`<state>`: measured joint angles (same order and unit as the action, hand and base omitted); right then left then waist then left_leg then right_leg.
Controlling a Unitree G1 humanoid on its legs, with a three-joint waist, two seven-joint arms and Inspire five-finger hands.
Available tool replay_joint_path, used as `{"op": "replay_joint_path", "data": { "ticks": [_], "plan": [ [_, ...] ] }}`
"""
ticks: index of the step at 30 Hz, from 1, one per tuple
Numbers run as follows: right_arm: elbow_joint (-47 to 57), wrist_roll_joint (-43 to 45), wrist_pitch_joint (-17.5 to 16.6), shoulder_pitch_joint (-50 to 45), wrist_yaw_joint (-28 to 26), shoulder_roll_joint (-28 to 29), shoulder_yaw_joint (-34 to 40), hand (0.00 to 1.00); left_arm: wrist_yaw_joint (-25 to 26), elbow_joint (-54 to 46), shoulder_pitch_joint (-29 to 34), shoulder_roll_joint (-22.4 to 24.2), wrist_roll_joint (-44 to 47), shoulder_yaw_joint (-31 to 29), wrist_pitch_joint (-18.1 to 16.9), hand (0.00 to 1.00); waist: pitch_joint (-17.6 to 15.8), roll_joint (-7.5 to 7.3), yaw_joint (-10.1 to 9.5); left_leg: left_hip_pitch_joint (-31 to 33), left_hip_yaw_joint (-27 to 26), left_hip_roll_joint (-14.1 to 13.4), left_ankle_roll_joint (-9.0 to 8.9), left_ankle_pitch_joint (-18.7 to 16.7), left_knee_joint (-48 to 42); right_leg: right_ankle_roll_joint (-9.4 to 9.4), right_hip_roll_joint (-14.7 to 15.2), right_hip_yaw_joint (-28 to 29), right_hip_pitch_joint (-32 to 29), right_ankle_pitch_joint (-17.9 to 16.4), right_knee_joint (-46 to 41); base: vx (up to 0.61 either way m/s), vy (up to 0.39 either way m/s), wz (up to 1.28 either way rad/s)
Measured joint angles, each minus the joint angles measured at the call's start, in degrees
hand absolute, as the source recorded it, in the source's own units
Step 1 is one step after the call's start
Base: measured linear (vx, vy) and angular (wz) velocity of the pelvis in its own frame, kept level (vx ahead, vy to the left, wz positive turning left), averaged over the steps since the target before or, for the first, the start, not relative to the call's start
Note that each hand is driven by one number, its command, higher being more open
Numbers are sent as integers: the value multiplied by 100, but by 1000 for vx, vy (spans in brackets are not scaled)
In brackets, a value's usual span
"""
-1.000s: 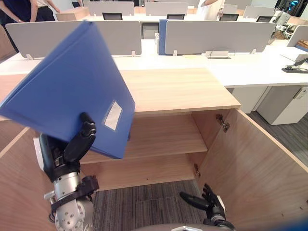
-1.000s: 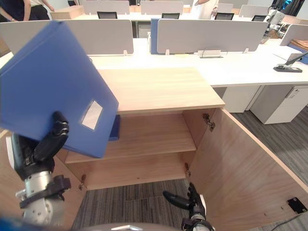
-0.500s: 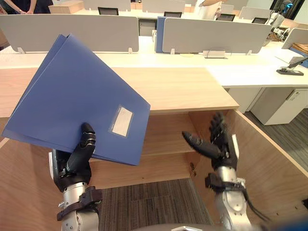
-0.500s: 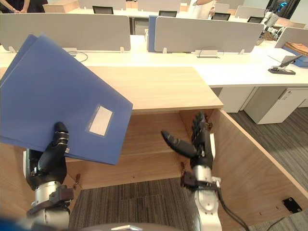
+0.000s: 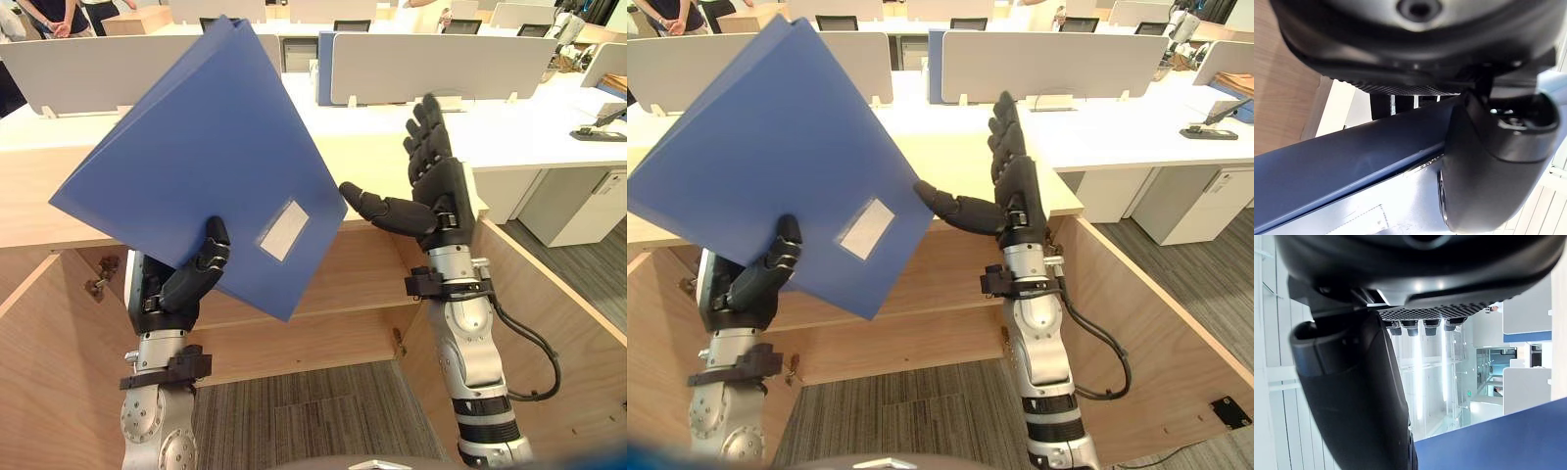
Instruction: Walk over to the cabinet, pick up the folder, carry it to the office cabinet, place the folder inside the office cabinet, then close the office cabinet door
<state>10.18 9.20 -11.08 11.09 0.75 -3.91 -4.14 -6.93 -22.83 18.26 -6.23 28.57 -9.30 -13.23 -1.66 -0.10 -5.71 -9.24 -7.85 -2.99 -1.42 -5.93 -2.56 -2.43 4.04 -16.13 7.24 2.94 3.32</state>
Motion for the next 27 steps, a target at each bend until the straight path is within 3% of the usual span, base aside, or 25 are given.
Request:
{"op": "replay_joint_path", "data": {
  "ticks": [4,7,10,12,19,23,24,27],
  "plan": [
    [-399,209,118,246,-246,-358,-321,100,-35,155,-40,-156,-61,29,2,0,4,6,-5,-3,1,-1,0,7,0,1,-2,2,0,1,-11,-29,-1,0],
    [-843,231,184,777,-456,-766,-688,100,-100,327,-230,-602,-70,250,2,0,6,10,-25,-2,9,-2,-4,21,0,9,-5,-3,0,6,-16,-24,-2,1],
    [-980,228,205,1307,-550,-1199,-982,100,-347,421,-461,-1334,1,581,-5,0,9,11,-42,0,21,12,-8,26,0,10,-5,-14,1,7,-16,0,0,0],
    [-983,230,192,1482,-581,-1466,-1016,100,-456,467,-593,-1539,108,578,0,0,11,13,-37,2,21,24,-7,27,0,9,0,-14,1,7,-16,0,0,0],
    [-1074,901,77,2042,-685,-2377,-1447,100,-501,712,-997,-2574,1155,1038,-1,0,25,22,-40,-1,19,28,-8,28,8,13,-2,-12,0,10,-13,0,0,0],
    [-1210,1487,31,2321,-694,-2855,-1803,100,-501,1069,-1441,-3433,2181,1721,-8,0,184,40,-56,-8,14,10,-16,36,32,22,-2,-14,3,19,9,0,0,0],
    [-1212,1598,16,2349,-692,-2960,-1853,0,-500,1124,-1546,-3585,2354,1869,-9,0,228,44,-57,-11,11,-1,-16,37,37,23,-2,-14,5,19,10,0,0,0],
    [-1230,2123,-101,2478,-702,-3378,-2125,0,-514,1178,-1777,-4076,2935,2275,-18,0,361,56,-47,-27,-31,-9,-17,37,56,24,-5,13,3,22,23,0,0,-5]
  ]
}}
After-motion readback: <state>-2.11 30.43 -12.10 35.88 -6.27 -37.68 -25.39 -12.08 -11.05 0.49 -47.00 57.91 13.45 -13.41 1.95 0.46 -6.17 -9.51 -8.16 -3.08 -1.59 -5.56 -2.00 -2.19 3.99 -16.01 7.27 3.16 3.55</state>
